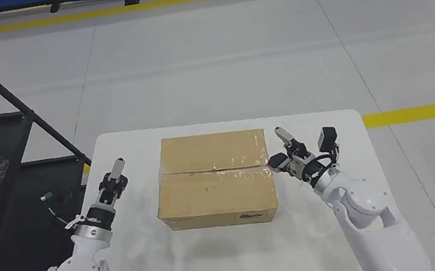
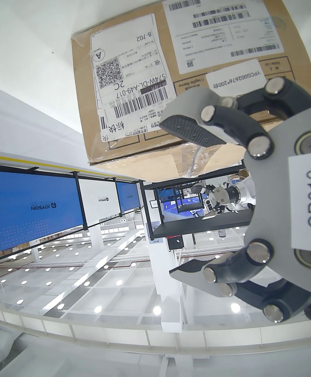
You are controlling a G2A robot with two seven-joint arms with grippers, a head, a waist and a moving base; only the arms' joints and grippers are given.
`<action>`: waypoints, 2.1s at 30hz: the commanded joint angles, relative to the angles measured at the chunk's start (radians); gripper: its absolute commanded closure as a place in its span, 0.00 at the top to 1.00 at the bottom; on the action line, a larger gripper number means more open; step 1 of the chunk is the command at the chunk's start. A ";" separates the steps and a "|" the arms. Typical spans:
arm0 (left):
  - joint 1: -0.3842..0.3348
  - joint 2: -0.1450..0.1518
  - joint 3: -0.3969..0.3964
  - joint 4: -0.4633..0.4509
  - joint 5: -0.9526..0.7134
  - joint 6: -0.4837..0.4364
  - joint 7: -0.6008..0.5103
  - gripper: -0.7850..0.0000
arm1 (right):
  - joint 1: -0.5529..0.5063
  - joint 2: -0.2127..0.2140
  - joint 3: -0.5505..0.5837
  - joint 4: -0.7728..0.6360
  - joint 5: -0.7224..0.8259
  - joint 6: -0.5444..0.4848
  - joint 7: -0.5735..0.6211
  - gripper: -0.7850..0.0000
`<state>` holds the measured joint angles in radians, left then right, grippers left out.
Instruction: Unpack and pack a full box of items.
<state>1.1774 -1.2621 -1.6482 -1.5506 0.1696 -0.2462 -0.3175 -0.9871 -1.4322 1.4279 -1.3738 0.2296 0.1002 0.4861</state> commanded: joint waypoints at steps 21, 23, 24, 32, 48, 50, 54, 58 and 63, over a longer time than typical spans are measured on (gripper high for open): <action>0.010 0.007 0.022 -0.005 0.001 0.010 0.028 1.00 | 0.043 0.011 -0.026 0.099 0.038 -0.018 0.035 1.00; 0.010 0.008 0.023 -0.006 0.000 0.011 0.030 1.00 | 0.047 0.013 -0.026 0.110 0.040 -0.015 0.035 1.00; 0.010 0.008 0.024 -0.006 0.000 0.011 0.030 1.00 | 0.048 0.013 -0.025 0.113 0.040 -0.015 0.031 1.00; -0.002 0.011 0.029 -0.007 0.002 0.013 0.028 1.00 | 0.034 0.019 -0.005 0.110 0.047 -0.021 -0.025 1.00; -0.036 0.016 -0.017 0.020 -0.063 0.031 0.083 1.00 | -0.071 0.031 0.089 0.009 0.089 -0.191 -0.142 1.00; -0.036 0.016 -0.017 0.020 -0.062 0.031 0.083 1.00 | -0.071 0.031 0.089 0.009 0.089 -0.190 -0.142 1.00; -0.036 0.016 -0.017 0.020 -0.062 0.030 0.083 1.00 | -0.071 0.031 0.089 0.009 0.089 -0.190 -0.142 1.00; -0.036 0.016 -0.017 0.020 -0.062 0.030 0.083 1.00 | -0.071 0.031 0.089 0.009 0.089 -0.190 -0.142 1.00; -0.036 0.016 -0.017 0.020 -0.062 0.030 0.083 1.00 | -0.071 0.031 0.089 0.009 0.089 -0.190 -0.142 1.00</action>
<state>1.1415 -1.2464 -1.6650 -1.5310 0.1075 -0.2158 -0.2340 -1.0578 -1.4011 1.5167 -1.3644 0.3185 -0.0895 0.3446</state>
